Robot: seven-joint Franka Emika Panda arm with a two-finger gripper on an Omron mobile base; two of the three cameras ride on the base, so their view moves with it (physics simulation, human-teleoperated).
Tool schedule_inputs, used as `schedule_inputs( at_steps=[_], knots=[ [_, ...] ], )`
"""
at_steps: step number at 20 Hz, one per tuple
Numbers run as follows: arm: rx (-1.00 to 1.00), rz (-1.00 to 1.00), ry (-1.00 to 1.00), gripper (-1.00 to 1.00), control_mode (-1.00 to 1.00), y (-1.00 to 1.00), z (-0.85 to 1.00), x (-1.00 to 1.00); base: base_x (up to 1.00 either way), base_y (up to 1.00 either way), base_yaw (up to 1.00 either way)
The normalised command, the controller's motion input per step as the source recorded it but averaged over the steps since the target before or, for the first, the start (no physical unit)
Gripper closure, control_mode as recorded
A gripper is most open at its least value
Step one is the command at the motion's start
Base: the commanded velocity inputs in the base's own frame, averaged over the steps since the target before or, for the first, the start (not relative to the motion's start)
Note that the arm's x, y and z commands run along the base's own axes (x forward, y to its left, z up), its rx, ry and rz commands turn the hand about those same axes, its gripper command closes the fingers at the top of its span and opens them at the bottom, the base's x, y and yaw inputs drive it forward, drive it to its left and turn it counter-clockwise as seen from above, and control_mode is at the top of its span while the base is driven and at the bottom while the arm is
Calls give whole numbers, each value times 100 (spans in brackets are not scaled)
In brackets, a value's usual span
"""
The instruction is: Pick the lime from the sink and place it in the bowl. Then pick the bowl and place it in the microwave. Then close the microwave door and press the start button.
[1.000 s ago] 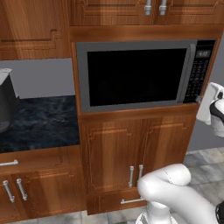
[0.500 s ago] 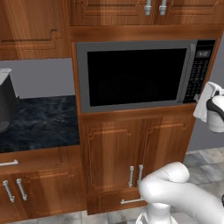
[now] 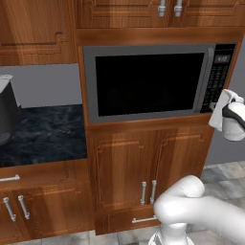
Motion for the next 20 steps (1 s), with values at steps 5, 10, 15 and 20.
schedule_inputs(
  at_steps=[5,10,15,20],
  knots=[
    [0,-3,0,100,-100,-1,-14,25,0,0,0],
    [0,-2,0,100,-100,-2,-28,25,0,0,0],
    [0,-4,0,100,-100,-7,-5,35,0,0,0],
    [1,-4,0,100,-100,-20,-2,31,0,0,0]
  ],
)
